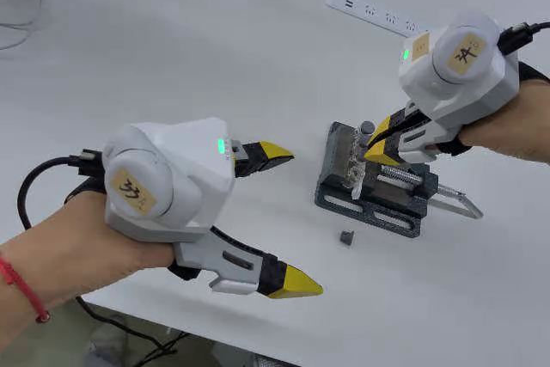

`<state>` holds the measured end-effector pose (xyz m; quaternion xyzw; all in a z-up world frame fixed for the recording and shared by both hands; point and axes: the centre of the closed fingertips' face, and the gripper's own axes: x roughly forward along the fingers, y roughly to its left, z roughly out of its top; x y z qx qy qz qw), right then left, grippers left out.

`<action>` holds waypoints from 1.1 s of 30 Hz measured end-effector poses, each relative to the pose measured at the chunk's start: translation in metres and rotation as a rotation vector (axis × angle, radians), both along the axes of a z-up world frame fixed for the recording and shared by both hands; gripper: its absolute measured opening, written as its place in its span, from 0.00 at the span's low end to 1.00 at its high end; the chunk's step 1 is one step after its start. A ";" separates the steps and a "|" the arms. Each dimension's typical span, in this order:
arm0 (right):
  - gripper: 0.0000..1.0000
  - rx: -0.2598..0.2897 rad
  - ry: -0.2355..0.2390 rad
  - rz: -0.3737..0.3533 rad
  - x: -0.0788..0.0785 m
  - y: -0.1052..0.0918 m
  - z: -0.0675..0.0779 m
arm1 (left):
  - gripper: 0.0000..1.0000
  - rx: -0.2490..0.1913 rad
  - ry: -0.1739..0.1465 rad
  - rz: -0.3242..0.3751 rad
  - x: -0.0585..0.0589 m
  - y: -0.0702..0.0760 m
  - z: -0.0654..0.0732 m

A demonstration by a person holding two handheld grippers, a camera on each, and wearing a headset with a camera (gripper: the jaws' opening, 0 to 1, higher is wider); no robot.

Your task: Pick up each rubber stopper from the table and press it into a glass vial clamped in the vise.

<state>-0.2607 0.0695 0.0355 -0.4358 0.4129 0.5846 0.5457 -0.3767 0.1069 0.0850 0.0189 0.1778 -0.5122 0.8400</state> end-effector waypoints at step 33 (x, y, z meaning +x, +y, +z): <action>0.02 -0.034 0.046 0.010 0.003 0.001 -0.006 | 0.83 -0.016 0.001 -0.001 0.005 -0.002 0.001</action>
